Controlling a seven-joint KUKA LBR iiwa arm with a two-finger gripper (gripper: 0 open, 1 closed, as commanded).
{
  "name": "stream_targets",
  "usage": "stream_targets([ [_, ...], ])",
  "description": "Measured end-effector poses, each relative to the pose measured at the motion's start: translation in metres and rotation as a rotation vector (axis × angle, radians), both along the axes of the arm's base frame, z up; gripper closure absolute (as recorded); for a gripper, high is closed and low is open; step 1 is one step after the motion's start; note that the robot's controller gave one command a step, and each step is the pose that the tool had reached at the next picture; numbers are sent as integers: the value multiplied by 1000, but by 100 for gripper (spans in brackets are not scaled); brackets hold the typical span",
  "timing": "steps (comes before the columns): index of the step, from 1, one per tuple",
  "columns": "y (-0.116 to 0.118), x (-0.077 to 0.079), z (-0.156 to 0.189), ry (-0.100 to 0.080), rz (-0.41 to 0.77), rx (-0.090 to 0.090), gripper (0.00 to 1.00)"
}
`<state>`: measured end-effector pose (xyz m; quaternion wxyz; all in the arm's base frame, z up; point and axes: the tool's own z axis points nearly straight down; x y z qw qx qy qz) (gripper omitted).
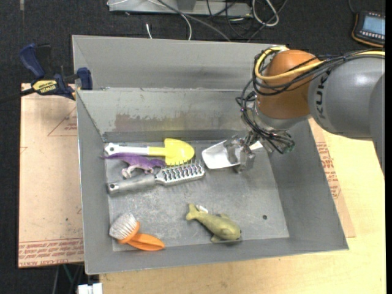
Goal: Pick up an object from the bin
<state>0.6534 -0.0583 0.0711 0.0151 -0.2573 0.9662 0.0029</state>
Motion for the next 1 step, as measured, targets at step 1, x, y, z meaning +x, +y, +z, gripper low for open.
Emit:
stream_targets([
  [1,0,0,0,0,0,0,100],
])
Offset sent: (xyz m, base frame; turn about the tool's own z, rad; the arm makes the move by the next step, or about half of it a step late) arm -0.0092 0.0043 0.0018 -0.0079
